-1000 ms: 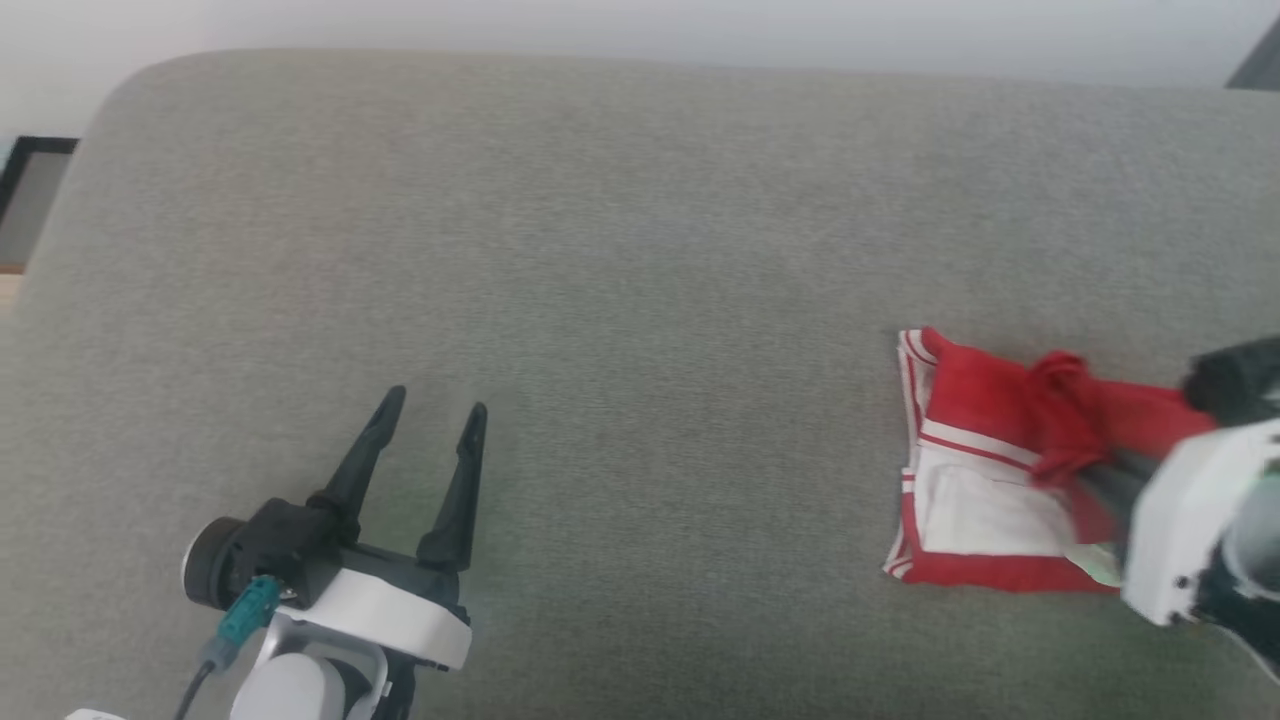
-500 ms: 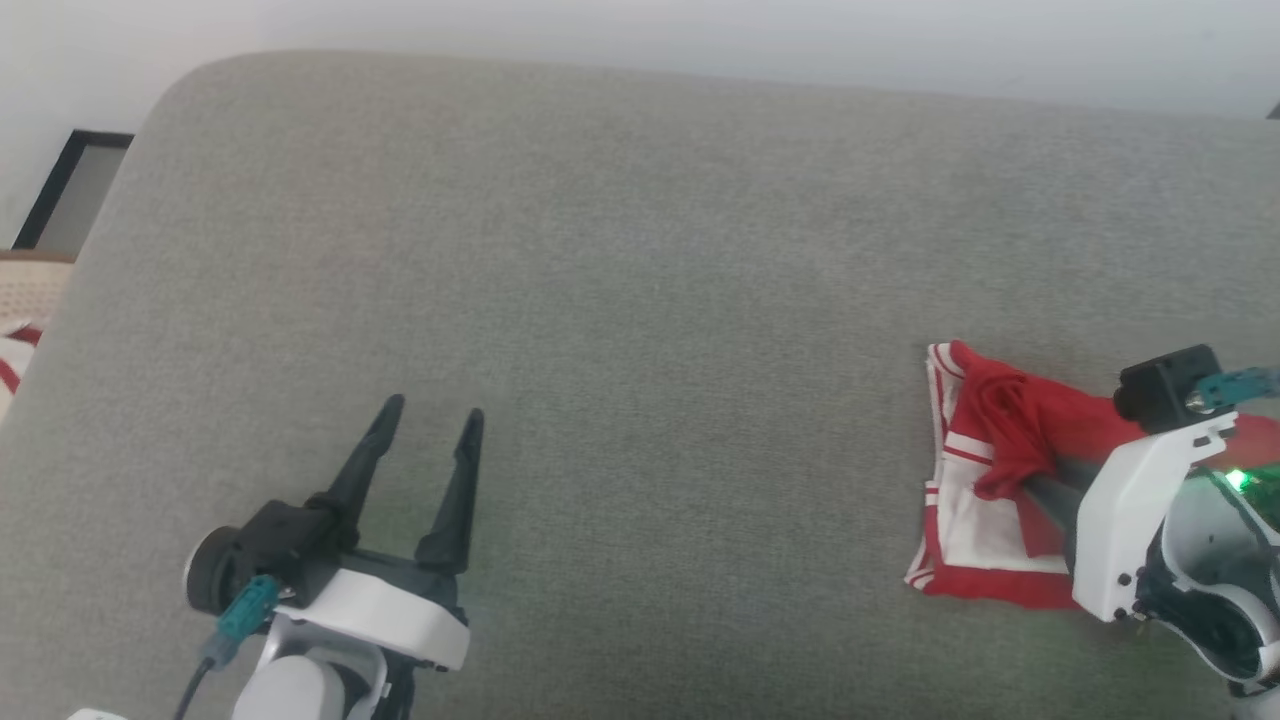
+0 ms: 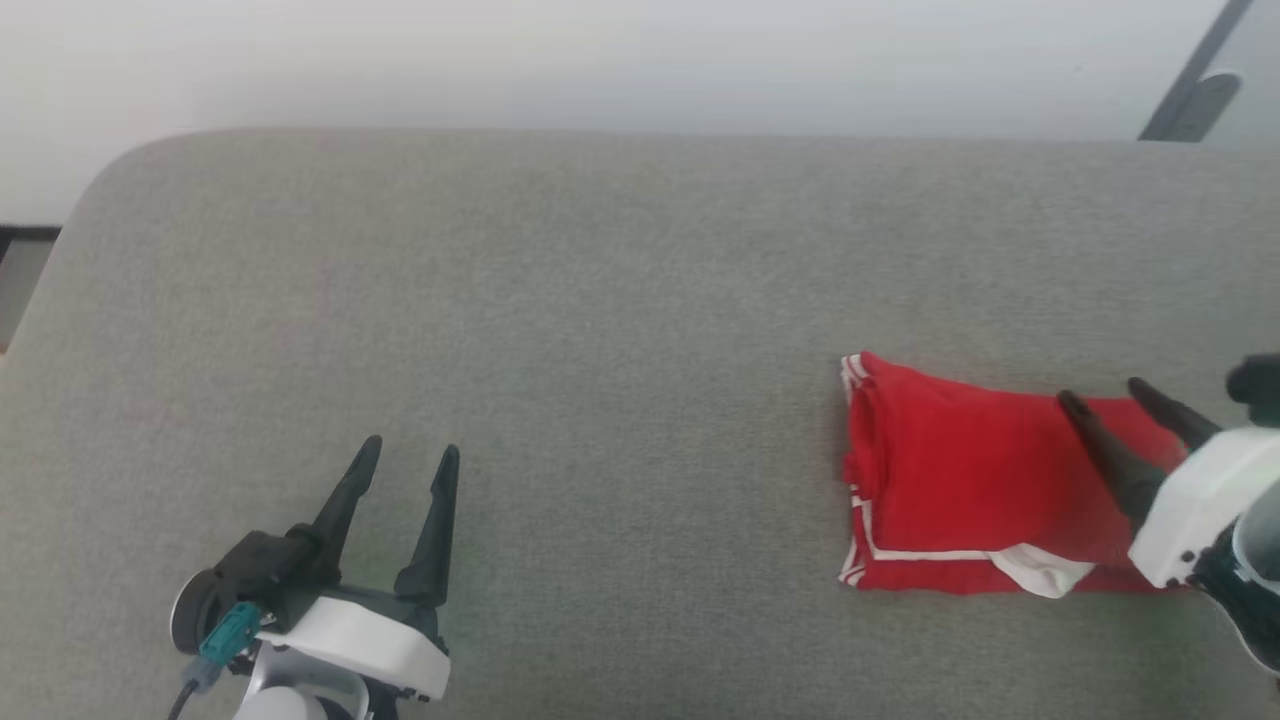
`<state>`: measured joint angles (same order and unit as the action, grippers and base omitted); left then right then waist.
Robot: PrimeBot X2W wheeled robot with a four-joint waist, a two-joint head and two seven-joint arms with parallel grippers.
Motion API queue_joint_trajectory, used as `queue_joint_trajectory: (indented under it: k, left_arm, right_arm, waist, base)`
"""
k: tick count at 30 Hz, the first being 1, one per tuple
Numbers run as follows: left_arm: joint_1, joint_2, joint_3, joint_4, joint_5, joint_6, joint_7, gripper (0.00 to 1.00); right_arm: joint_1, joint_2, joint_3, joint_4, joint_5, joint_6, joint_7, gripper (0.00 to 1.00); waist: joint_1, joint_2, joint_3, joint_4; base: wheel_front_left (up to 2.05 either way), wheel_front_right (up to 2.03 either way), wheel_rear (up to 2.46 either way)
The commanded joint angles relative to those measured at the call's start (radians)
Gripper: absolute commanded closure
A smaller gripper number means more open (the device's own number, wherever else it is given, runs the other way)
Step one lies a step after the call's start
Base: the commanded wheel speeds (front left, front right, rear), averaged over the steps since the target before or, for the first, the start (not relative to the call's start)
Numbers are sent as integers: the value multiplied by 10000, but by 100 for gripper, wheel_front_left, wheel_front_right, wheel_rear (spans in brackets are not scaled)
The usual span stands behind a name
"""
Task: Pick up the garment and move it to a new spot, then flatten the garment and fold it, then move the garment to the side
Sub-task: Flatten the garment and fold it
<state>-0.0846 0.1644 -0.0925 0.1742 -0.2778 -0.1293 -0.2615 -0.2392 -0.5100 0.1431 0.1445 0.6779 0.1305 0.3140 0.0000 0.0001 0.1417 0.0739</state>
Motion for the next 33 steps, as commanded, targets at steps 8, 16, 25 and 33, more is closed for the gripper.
queue_joint_trajectory:
  k: [8,16,25,33]
  left_arm:
    - [248,156,252,559,-392,-15,-46,0]
    - [971,97,820,241,-333,-15,-46,0]
    - [2170,-26,1304,-480,-210,-15,-45,0]
    - [2837,-148,1512,-979,-21,-15,-46,0]
  right_arm:
    - [163,-162,-81,1593,-313,4,-3291,0]
    - [836,22,48,1638,-1396,4,-5521,0]
    - [2152,600,-920,592,-2132,2,-5741,0]
    - [3263,985,-1937,-352,-2244,4,-5420,0]
  waist:
    - [0,-1,-516,-457]
    - [0,-1,-1008,-694]
    - [0,-1,-1287,-890]
    - [0,-1,-1367,-884]
  base:
    - [0,0,0]
    - [0,0,0]
    - [0,0,0]
    - [0,0,0]
